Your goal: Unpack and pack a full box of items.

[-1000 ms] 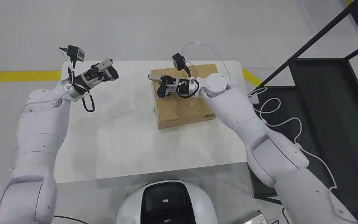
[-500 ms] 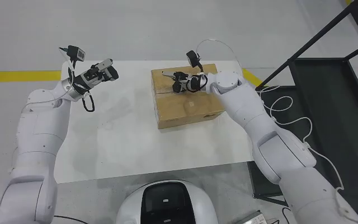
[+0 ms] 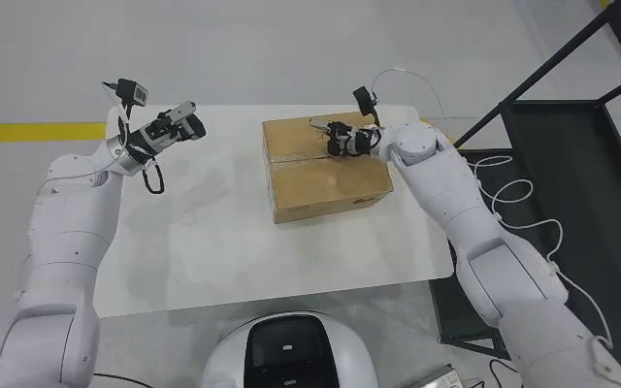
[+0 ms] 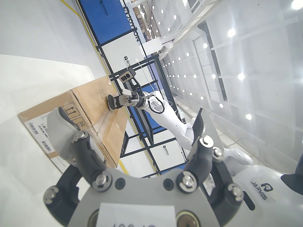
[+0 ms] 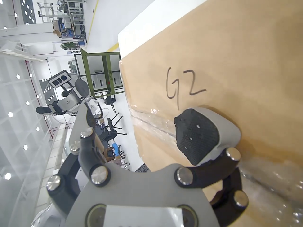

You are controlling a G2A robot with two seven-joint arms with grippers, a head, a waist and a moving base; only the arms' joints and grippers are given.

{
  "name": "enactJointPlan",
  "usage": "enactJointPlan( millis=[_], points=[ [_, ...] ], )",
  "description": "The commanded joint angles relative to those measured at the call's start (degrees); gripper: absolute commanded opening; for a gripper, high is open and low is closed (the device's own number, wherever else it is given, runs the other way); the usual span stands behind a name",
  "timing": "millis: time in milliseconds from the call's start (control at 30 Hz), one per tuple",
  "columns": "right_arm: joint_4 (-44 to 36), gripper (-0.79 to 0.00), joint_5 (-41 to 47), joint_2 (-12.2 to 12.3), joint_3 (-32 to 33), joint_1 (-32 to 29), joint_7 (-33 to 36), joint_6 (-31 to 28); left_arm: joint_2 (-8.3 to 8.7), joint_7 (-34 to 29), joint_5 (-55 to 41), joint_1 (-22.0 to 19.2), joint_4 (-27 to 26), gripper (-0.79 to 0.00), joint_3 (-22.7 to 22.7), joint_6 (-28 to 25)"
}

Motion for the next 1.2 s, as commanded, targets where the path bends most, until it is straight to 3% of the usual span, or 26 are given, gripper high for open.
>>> enactJointPlan(
  millis=[0,333,600,867,1167],
  points=[
    [-2.24,0.000,-0.74,1.33,2.21,-1.72,-0.08,0.37,0.00,0.00,0.00,0.00,0.00,0.000,0.00,0.00],
    [-13.41,0.000,-4.89,7.48,14.80,-11.67,-2.81,7.34,0.00,0.00,0.00,0.00,0.00,0.000,0.00,0.00],
    [-25.30,0.000,-4.07,10.33,24.09,-20.92,-6.59,11.64,0.00,0.00,0.00,0.00,0.00,0.000,0.00,0.00],
    [-33.63,0.000,3.95,11.25,31.86,-30.29,-11.15,8.41,0.00,0.00,0.00,0.00,0.00,0.000,0.00,0.00],
    [-34.39,0.000,6.44,11.02,32.06,-31.83,-12.19,6.65,0.00,0.00,0.00,0.00,0.00,0.000,0.00,0.00]
  ],
)
